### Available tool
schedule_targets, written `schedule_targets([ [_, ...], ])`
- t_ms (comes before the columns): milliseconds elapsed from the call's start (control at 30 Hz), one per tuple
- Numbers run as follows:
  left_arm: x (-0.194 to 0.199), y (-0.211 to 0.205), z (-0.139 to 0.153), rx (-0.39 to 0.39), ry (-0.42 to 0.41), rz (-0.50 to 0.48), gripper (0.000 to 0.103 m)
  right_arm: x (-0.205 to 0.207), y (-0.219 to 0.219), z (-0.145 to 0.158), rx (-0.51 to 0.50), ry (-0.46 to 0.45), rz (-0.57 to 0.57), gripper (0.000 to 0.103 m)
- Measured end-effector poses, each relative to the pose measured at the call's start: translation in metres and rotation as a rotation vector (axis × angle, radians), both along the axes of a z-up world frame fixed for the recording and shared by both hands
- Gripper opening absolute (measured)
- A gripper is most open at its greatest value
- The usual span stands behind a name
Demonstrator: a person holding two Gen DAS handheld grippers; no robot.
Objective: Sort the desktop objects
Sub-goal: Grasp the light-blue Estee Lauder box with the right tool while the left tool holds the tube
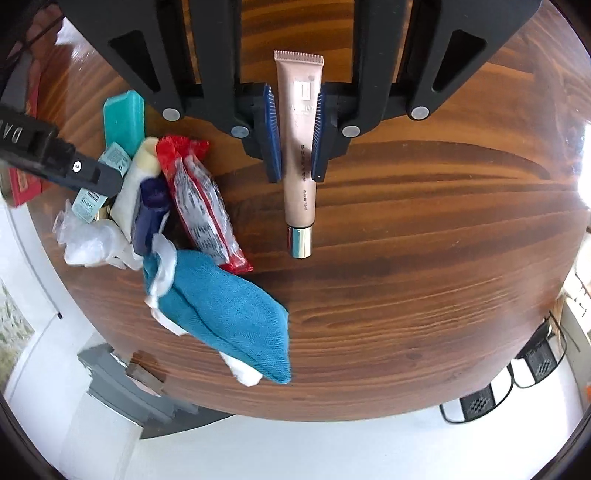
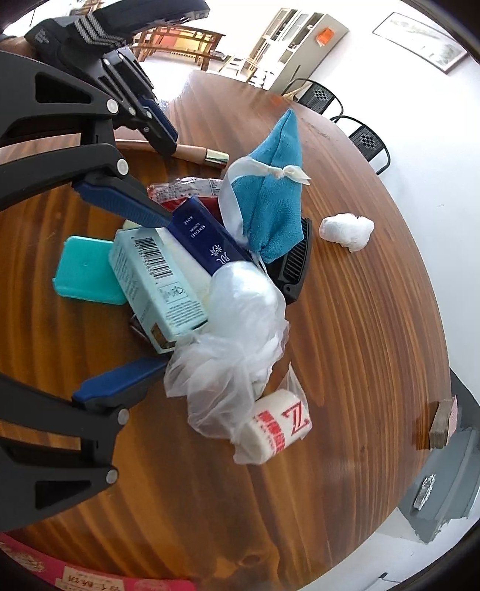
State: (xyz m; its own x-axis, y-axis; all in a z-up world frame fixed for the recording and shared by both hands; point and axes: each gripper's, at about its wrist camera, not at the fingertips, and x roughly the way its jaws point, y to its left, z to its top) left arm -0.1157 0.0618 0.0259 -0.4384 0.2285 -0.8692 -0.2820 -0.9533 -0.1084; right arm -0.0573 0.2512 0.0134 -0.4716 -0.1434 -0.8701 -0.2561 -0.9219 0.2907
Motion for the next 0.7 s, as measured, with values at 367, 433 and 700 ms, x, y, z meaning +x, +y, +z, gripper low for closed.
schedule_targets([
  [367,-0.011,0.006,-0.008,-0.020,0.005,0.002,0.027,0.023,0.018,-0.001,0.028,-0.020,-0.027,0.048],
  [433,-0.008,0.009,-0.007,-0.028,0.007,-0.015,0.025,0.025,0.020,-0.001,0.020,-0.022,-0.032,0.048],
  [700,0.014,0.008,0.006,-0.003,0.015,-0.031,0.024,0.051,0.024,0.009,0.003,-0.003,-0.042,0.048],
])
